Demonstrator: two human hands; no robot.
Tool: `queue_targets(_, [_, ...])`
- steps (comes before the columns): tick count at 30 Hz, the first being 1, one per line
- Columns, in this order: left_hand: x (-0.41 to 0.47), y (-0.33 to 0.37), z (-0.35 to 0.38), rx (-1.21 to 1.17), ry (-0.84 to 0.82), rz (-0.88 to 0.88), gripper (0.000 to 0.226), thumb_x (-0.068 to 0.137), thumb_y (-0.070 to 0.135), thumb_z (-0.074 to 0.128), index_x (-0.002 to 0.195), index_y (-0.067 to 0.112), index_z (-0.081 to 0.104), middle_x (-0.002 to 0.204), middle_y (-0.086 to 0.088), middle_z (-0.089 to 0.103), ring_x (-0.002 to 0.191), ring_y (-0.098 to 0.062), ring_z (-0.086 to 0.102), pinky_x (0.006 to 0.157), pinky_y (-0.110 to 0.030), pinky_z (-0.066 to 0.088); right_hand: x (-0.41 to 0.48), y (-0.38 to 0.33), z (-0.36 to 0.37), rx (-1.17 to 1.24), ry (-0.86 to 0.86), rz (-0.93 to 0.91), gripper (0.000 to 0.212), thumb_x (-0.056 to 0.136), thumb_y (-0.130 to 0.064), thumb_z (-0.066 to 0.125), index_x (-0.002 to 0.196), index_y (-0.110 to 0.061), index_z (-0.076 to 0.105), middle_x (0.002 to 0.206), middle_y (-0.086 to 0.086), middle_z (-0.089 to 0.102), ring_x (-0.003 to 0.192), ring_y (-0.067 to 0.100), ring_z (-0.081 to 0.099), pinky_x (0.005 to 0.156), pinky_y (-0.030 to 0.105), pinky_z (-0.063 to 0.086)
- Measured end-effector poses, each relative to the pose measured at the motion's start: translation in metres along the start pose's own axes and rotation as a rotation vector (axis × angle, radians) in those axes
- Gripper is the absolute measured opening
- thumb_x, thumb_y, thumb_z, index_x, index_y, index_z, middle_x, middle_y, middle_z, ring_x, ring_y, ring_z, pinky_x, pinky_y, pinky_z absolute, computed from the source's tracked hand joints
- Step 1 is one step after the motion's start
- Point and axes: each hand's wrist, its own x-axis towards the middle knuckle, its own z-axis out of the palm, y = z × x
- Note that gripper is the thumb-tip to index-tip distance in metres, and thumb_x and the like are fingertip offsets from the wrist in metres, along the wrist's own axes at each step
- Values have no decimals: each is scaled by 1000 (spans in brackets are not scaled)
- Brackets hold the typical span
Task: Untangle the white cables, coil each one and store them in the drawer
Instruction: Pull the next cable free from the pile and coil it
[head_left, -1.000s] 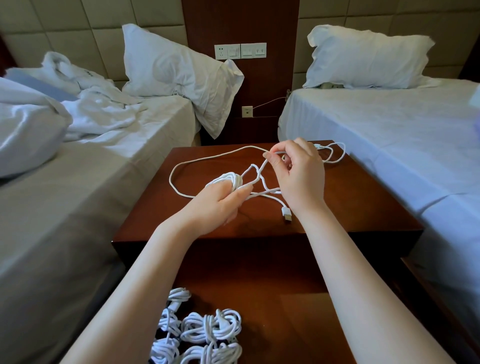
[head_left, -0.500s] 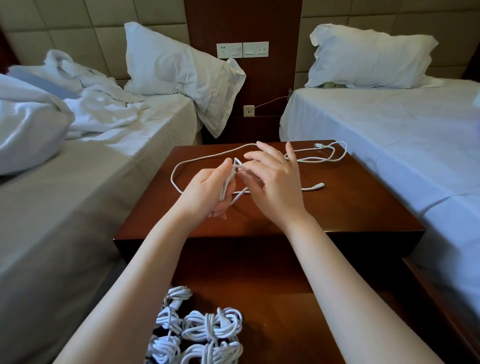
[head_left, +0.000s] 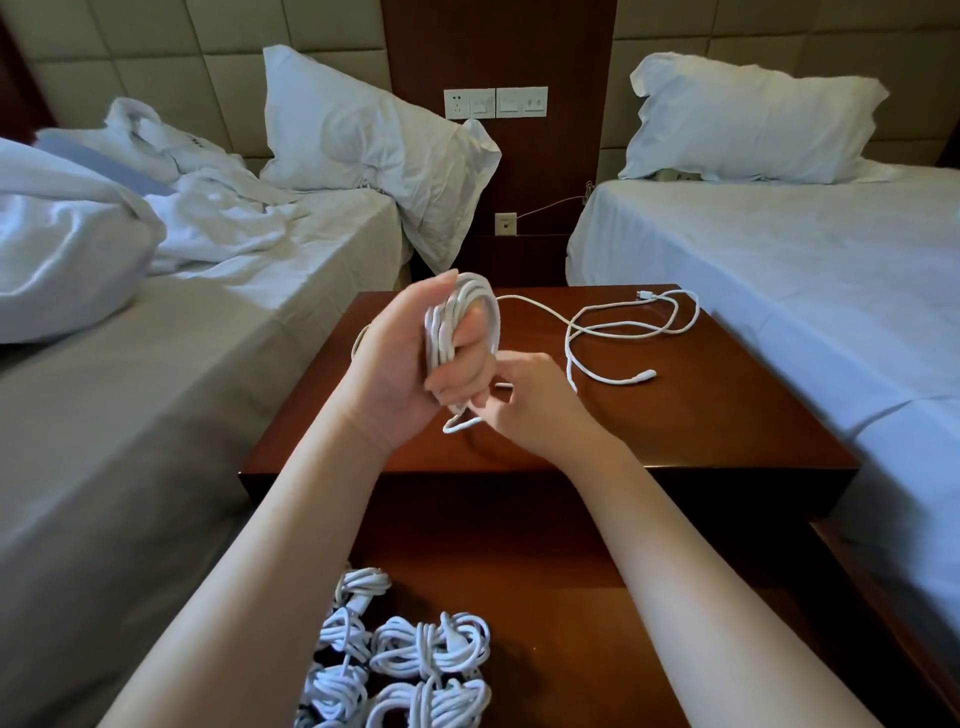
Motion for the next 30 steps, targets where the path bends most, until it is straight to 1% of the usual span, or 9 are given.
queue_targets(2, [-1,-1,0,-35,55,52,22,78,29,42,66,10,44,41,1,35,39,-15,33,51,-30,34,-1,-2,3,6,-58,29,28,83,-15,71,65,-33,61,61,-12,62,59,13,57,61,34,50])
queue_targets(4, [-1,-6,-2,-84,129,88,13,77,22,41,77,9,43,51,-1,39,49,-16,39,61,-33,39,-1,-3,6,-50,-138,35,4,84,-21,71,87,-18,70,74,0,69,69,17,64,70,40,55])
queue_targets(5, [-2,-8,-4,-107,171,101,13,80,21,38,80,9,44,55,-1,41,54,-16,42,65,-32,45,-1,-3,7,-73,-177,52,8,85,-22,70,91,-17,68,78,2,70,72,17,64,74,40,54])
queue_targets(9, [7,-11,3,-152,409,185,21,99,16,34,81,9,43,65,-3,47,65,-15,49,82,-32,51,1,-9,7,-43,-278,115,12,85,-27,68,83,-30,57,82,-5,67,77,12,62,82,37,53])
queue_targets(13, [13,-15,2,8,658,291,25,103,13,34,81,9,44,68,-6,52,72,-17,53,82,-33,49,4,-12,2,-14,-265,166,18,81,-24,73,87,-28,56,75,-8,63,70,10,61,74,31,54])
queue_targets(18, [6,-18,-31,137,854,359,24,104,15,35,81,11,43,62,3,61,63,-12,55,63,-29,45,5,-7,-17,-113,-179,284,20,83,-11,66,82,-30,60,71,-10,56,69,11,57,66,33,54])
queue_targets(21, [5,-31,-40,570,938,314,34,100,24,41,72,14,58,70,-4,62,65,-12,54,66,-31,43,4,-12,-18,-185,-217,259,13,88,-13,61,91,-24,67,78,-8,59,75,13,59,70,32,54])
queue_targets(25, [5,-37,-34,1001,1008,378,34,97,15,48,67,10,64,70,10,54,73,3,52,72,-3,32,6,-17,-15,-314,-232,219,13,95,-25,57,102,-24,67,97,-7,66,92,14,59,93,38,44])
queue_targets(30, [3,-40,-41,1146,1068,404,34,97,19,49,73,1,65,75,-3,60,76,-14,54,73,-10,33,8,-23,-16,-78,-286,297,13,94,-26,58,98,-22,69,86,-7,66,84,13,61,78,34,51])
